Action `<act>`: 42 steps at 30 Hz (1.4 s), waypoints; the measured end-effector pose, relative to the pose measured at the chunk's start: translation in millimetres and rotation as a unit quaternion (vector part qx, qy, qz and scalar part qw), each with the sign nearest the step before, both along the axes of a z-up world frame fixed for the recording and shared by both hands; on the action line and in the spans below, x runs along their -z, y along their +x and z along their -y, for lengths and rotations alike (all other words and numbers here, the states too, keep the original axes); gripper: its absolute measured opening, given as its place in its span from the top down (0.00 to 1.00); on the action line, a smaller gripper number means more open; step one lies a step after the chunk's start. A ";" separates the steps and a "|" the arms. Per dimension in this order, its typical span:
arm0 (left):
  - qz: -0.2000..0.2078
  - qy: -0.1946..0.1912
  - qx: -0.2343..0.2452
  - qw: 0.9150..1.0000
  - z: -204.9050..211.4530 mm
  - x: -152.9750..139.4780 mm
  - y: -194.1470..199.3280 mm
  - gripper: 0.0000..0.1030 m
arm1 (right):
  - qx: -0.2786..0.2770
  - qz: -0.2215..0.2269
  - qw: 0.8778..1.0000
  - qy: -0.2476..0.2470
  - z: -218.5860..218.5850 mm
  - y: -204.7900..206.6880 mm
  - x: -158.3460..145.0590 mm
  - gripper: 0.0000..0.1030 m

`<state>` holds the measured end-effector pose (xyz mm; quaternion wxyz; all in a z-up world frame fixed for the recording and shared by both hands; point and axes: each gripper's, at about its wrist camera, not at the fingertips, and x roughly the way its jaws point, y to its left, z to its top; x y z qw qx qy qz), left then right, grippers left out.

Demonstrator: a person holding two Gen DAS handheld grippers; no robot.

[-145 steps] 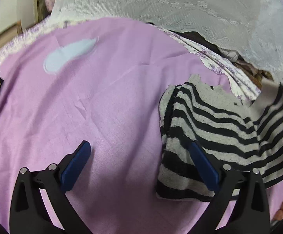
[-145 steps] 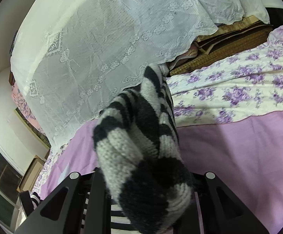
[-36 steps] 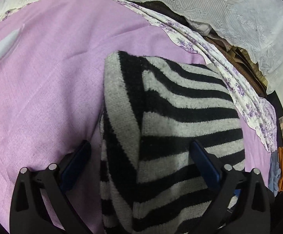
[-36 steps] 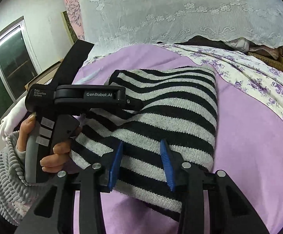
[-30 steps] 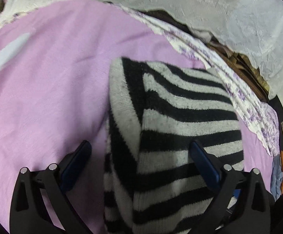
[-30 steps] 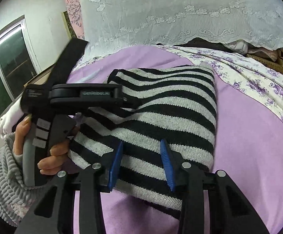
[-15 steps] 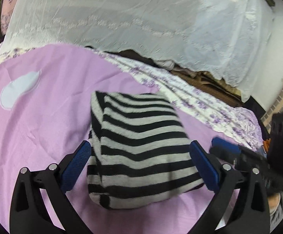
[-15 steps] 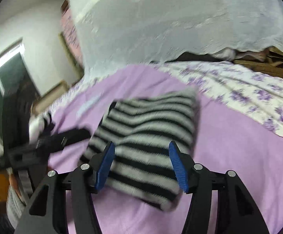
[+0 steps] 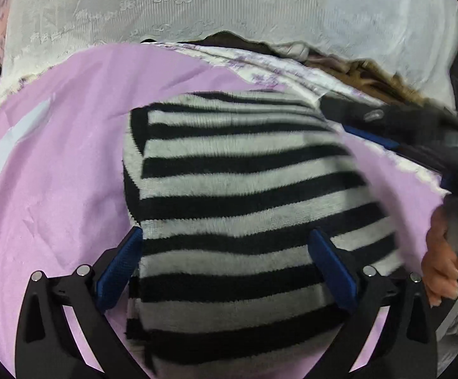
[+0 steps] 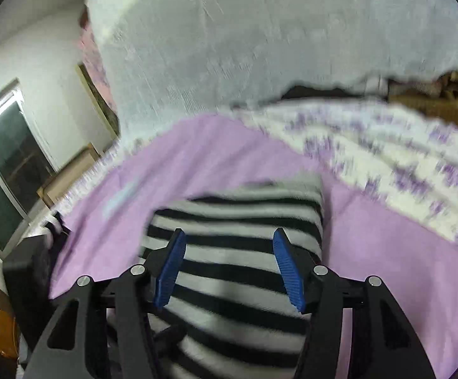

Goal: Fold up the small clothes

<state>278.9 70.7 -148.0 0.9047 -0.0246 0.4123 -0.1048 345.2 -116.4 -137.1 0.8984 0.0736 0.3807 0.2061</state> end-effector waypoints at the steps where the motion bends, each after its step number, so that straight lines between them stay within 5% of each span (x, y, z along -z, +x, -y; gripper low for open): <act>1: 0.008 0.011 -0.001 1.000 4.1 -0.3 -2.3 0.04 | -0.003 -0.001 1.000 -0.005 0.8 3.3 8.9 0.44; 21: 0.021 0.020 -0.007 1.000 6.0 2.0 -7.4 0.04 | -0.007 0.045 0.999 -0.018 2.9 -11.0 11.3 0.42; 26: 0.026 0.021 -0.008 0.999 5.6 1.1 -9.3 0.04 | 0.010 0.060 0.998 -0.025 7.8 -29.6 8.0 0.32; 33: 0.036 0.017 -0.014 0.999 3.0 -1.7 -16.3 0.04 | 0.030 0.057 0.998 -0.005 22.3 -57.0 6.1 0.32; 42: 0.062 -0.053 -0.058 0.995 -32.5 -22.0 -45.5 0.04 | 0.036 0.049 0.998 -0.017 27.8 -98.5 5.6 0.32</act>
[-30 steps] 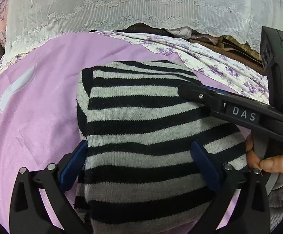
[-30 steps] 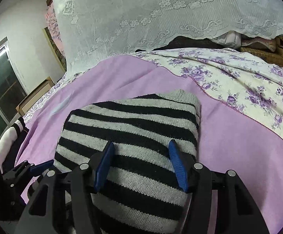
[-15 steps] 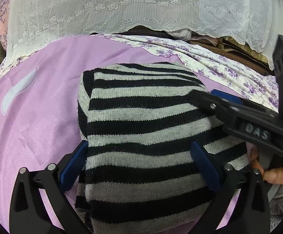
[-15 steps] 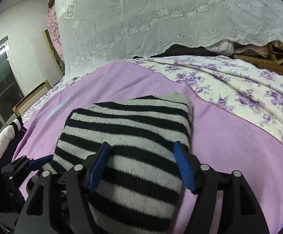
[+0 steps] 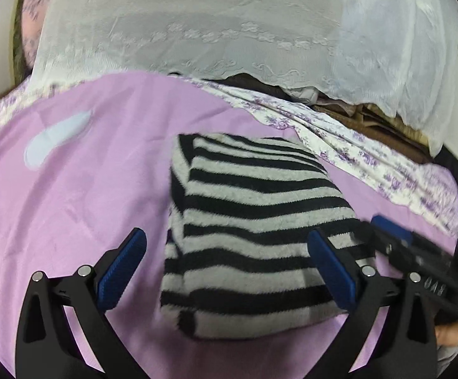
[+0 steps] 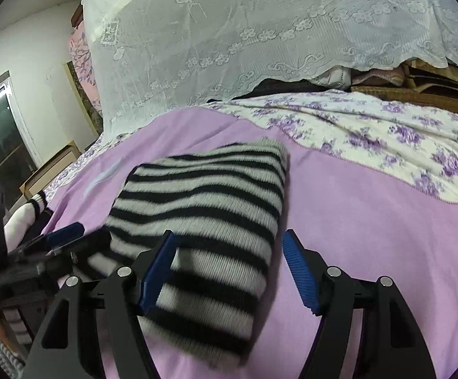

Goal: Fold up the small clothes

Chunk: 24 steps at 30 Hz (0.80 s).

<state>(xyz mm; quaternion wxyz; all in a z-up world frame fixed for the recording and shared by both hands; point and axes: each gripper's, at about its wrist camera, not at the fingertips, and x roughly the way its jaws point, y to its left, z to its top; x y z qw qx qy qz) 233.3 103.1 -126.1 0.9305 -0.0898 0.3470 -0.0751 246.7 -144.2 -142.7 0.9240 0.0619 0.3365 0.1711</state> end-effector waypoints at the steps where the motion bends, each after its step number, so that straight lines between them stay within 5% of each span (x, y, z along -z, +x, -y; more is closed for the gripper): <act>1: -0.020 -0.006 -0.002 1.000 -2.6 5.9 3.8 0.04 | 0.000 -0.018 1.000 -0.005 -1.6 1.1 7.1 0.31; 4: -0.109 -0.029 0.019 0.993 -0.6 38.6 27.0 0.04 | -0.004 -0.062 0.998 0.030 5.4 7.6 22.7 0.25; 7: -0.123 -0.088 0.033 0.988 -14.7 40.1 29.8 0.04 | -0.007 -0.088 0.992 0.088 19.8 12.9 28.6 0.23; 15: -0.152 -0.193 0.081 0.966 -34.0 37.2 47.6 0.04 | -0.021 -0.110 0.984 0.140 27.2 19.6 27.0 0.21; 24: -0.183 -0.238 0.139 0.944 -29.3 45.4 74.2 0.04 | -0.038 -0.158 0.958 0.236 35.3 48.6 38.9 0.21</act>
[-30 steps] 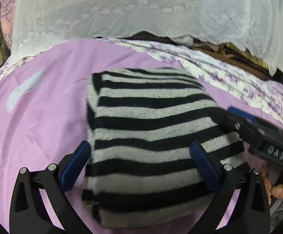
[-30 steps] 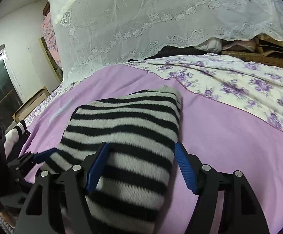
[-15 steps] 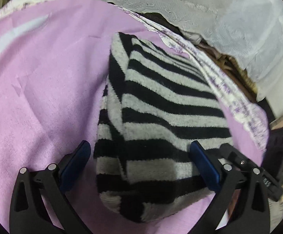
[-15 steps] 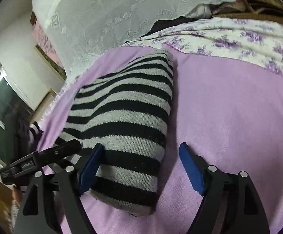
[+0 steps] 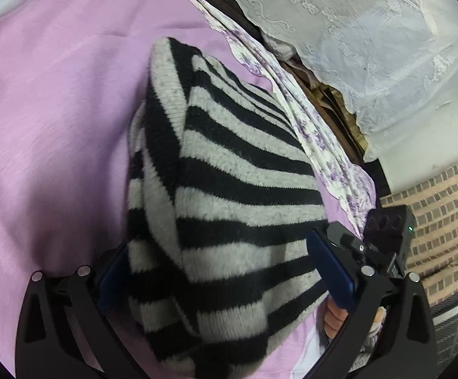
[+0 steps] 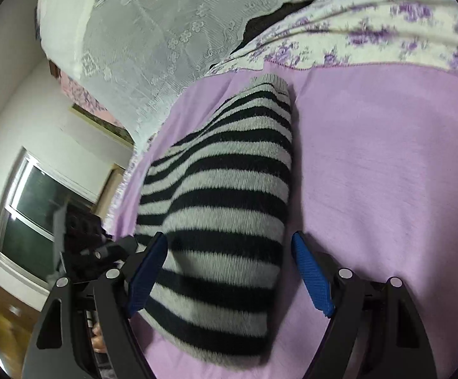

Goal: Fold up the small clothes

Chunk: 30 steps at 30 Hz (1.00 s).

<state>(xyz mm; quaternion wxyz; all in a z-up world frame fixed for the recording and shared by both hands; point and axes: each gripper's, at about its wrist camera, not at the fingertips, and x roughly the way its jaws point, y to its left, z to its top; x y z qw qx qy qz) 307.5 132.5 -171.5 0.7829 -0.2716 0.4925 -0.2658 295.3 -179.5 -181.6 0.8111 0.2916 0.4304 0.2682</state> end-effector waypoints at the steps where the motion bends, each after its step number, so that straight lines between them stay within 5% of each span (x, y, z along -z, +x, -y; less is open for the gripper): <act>1: -0.002 -0.006 0.009 1.000 2.8 1.2 4.9 0.04 | -0.005 -0.005 1.000 0.006 -2.6 5.7 1.9 0.21; 11: 0.007 0.033 0.050 0.998 26.5 4.9 25.3 0.04 | -0.022 -0.004 1.000 0.007 -24.2 45.1 7.0 0.21; 16: 0.031 0.051 0.021 0.998 27.9 1.4 20.5 0.12 | -0.011 0.025 1.000 -0.009 -21.2 38.1 3.9 0.35; 23: 0.073 0.069 -0.008 0.995 28.2 -11.2 8.1 0.25 | -0.009 0.076 0.996 -0.046 -28.5 22.0 -16.1 0.38; 30: 0.103 0.091 -0.025 0.990 27.9 -27.1 -10.6 0.26 | -0.021 0.103 0.993 -0.048 -31.3 8.3 -31.3 0.38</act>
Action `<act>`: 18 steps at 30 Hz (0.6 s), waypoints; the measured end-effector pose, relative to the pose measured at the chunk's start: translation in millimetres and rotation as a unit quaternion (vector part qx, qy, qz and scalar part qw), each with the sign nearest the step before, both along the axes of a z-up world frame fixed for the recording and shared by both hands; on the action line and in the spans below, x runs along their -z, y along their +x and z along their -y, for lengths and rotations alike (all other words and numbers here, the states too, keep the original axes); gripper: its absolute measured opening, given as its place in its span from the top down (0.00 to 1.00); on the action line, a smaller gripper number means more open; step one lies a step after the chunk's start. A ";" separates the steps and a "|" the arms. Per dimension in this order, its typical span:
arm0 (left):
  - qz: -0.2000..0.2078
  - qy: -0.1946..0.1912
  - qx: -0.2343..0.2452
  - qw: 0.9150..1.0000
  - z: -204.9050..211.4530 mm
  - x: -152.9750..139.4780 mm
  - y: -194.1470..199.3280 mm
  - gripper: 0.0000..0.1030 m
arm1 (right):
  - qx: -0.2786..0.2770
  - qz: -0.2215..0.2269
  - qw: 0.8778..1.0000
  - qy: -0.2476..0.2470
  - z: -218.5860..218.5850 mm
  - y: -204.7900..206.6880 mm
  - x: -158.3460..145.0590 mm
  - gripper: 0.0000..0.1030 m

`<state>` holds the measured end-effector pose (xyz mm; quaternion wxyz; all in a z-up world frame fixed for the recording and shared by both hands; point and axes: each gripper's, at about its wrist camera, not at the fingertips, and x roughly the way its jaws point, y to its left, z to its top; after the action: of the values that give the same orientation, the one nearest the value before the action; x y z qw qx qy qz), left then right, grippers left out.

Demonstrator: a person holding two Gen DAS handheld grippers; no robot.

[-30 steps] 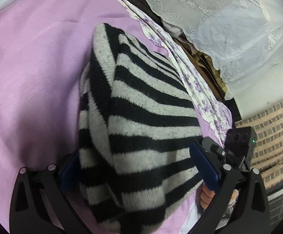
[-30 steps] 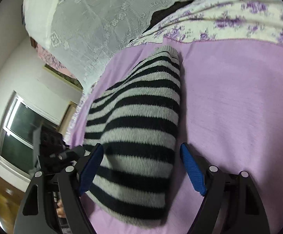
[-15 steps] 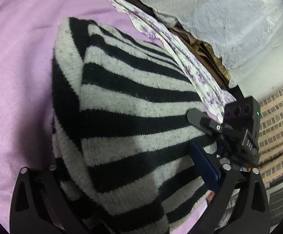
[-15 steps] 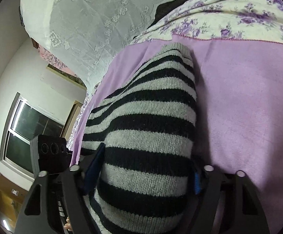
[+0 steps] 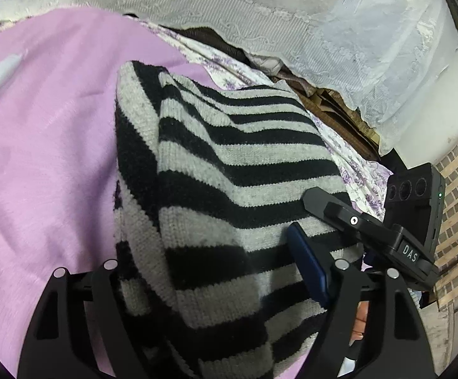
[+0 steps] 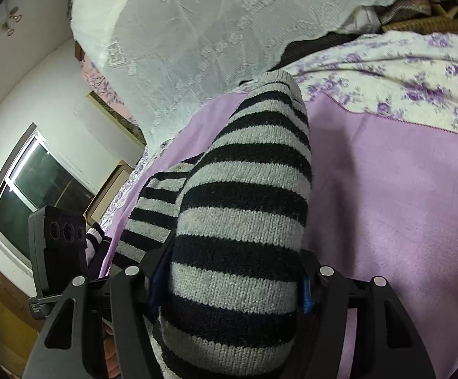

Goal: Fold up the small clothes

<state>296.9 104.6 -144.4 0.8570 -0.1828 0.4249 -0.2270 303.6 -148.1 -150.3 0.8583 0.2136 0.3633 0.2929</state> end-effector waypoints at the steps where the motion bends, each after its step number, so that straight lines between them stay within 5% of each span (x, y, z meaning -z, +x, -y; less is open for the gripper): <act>1: 0.005 0.002 -0.003 1.000 -1.4 -3.4 -3.7 0.26 | -0.002 0.004 1.000 -0.001 -2.0 -2.4 -2.6 0.38; 18: 0.039 0.038 -0.054 0.997 -57.9 -50.4 -76.9 0.27 | -0.065 0.034 0.997 0.005 -76.1 -46.8 -39.4 0.38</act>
<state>220.0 162.5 -94.0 0.8902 -0.1637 0.3892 -0.1711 256.8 -72.0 -110.8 0.8484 0.1836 0.3455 0.3565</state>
